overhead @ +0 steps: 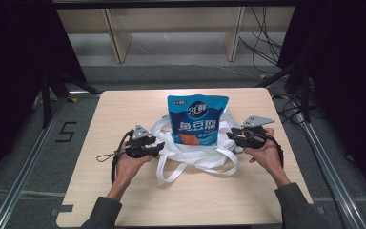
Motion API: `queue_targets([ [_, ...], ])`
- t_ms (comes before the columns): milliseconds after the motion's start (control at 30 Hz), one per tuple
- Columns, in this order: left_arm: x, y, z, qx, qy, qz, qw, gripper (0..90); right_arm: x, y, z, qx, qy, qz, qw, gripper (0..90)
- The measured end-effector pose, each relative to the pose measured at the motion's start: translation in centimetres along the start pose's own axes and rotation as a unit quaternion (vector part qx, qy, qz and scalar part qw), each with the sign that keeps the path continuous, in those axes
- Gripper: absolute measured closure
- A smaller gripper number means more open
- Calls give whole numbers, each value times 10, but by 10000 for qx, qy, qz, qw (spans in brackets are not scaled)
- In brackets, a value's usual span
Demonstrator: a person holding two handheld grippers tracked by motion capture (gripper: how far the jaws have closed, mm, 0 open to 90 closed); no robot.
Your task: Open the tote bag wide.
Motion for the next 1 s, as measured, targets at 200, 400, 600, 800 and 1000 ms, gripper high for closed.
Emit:
queue_targets([
  [200, 13, -3, -11, 114, -258, -69, 9996, 385, 10, 6, 1, -42, 52, -166, 9998, 538],
  [400, 24, -7, -18, 54, -230, -204, 9995, 303, 15, 5, 3, -198, 64, -132, 9997, 452],
  [600, 39, -13, -25, 140, -169, -481, 9986, 257, 15, 5, 2, -182, -10, -253, 9995, 414],
  [800, 44, -23, -28, 315, -229, -498, 9980, 225, 18, -4, 9, -187, 16, -99, 9998, 399],
  [1000, 46, -29, -30, 337, -207, -511, 9979, 225, 24, -7, 14, -249, 32, -97, 9996, 387],
])
Point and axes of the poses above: each handheld gripper's, and its own axes: x roughly backward along the jaws, y roughly out of its top, z roughly to its left, the point moved 10 cm from there along -x, roughly forward along the jaws, and after that the axes turned 8 degrees about -x, right-handed, at the moved point
